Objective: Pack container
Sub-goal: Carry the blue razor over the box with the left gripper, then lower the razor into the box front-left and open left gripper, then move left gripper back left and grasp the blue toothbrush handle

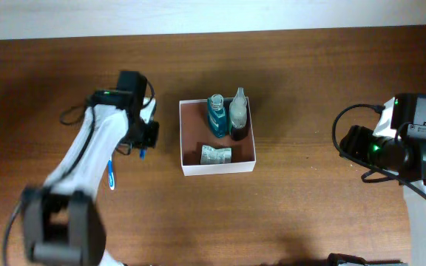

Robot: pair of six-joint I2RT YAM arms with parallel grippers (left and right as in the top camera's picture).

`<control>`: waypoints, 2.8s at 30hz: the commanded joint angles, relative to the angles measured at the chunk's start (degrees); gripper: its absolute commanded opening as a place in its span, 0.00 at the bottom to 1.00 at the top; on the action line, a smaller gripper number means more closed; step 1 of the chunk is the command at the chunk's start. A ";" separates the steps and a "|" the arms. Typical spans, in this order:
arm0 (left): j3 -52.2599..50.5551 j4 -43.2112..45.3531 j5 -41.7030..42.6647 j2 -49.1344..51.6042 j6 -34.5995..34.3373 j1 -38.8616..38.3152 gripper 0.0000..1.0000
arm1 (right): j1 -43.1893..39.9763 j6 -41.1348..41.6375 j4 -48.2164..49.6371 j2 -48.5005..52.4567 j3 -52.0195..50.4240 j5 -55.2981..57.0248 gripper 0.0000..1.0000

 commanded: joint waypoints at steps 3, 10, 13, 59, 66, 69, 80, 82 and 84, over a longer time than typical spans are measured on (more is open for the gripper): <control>1.57 1.68 2.78 -13.27 10.82 -9.64 0.00 | -0.37 -0.61 0.07 0.02 -0.22 -0.07 0.66; -0.02 4.90 2.58 -11.98 22.56 -19.32 0.00 | -0.37 -0.61 0.02 0.02 -0.22 -0.07 0.66; -0.15 5.09 2.56 -10.34 24.65 -21.49 0.01 | -0.37 -0.61 0.02 0.02 -0.22 -0.07 0.66; -0.17 10.93 -4.07 3.54 -20.94 -18.60 0.36 | -0.37 -0.63 -0.02 0.02 -0.22 -0.04 0.66; 0.37 9.97 -4.11 2.78 -20.72 -18.56 0.48 | -0.37 -0.63 -0.04 0.02 -0.22 -0.04 0.66; 1.62 8.33 -5.60 -1.22 -20.61 -17.94 0.48 | -0.37 -0.79 -0.04 0.02 -0.22 -0.04 0.66; 2.16 -1.33 -9.01 -19.98 -11.17 0.61 0.87 | -0.37 -0.76 0.00 0.02 -0.22 -0.07 0.66; 1.90 -2.25 -7.06 -19.78 -10.60 5.44 0.87 | -0.37 -0.76 0.00 0.02 -0.22 -0.09 0.66; 0.70 -1.77 -4.15 -18.93 -9.18 9.09 0.87 | -0.37 -0.76 0.02 0.02 -0.22 -0.09 0.66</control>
